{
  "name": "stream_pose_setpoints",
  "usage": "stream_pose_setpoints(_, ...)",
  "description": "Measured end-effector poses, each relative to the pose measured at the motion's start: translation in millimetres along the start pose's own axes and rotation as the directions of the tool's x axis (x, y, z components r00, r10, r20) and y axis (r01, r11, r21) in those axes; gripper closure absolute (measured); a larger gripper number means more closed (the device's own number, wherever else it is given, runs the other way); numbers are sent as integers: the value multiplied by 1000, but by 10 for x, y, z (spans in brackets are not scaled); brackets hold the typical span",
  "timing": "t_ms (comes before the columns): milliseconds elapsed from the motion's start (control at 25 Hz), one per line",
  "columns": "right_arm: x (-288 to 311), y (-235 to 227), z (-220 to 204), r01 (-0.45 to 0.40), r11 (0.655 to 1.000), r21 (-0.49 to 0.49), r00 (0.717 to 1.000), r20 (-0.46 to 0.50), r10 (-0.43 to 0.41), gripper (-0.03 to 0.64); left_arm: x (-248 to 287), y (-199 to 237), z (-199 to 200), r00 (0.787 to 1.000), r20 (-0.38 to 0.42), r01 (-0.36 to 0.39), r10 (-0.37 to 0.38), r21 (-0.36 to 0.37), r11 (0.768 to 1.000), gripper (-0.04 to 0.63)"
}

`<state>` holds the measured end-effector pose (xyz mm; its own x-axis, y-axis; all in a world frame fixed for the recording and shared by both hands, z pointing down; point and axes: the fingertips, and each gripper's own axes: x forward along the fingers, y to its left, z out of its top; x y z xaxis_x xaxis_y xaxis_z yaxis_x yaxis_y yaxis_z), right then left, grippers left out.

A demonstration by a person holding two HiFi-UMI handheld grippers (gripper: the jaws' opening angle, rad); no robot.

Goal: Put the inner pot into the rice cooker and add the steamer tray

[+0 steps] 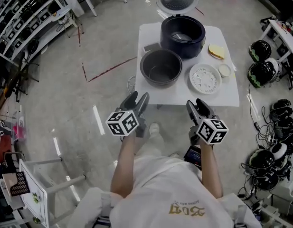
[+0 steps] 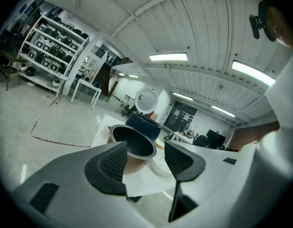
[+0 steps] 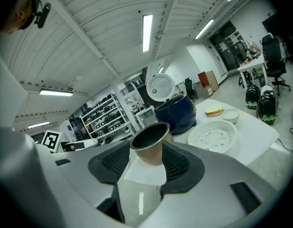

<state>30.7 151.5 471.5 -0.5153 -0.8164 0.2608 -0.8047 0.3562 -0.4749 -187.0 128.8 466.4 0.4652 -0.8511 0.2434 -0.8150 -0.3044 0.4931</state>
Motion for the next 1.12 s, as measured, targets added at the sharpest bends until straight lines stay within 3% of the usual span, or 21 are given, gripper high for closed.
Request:
stream_pose_setpoints(480,1110,-281,48,120,991,58,992,-47,-117,396,1108,801,471,994,-97,47,-47,2,999,354)
stream_pose_setpoints(1120,1740,-594,-152,235,960,152,968,-126,-217,390,1897,1397,259,959,-277,65,-61,6,998,350)
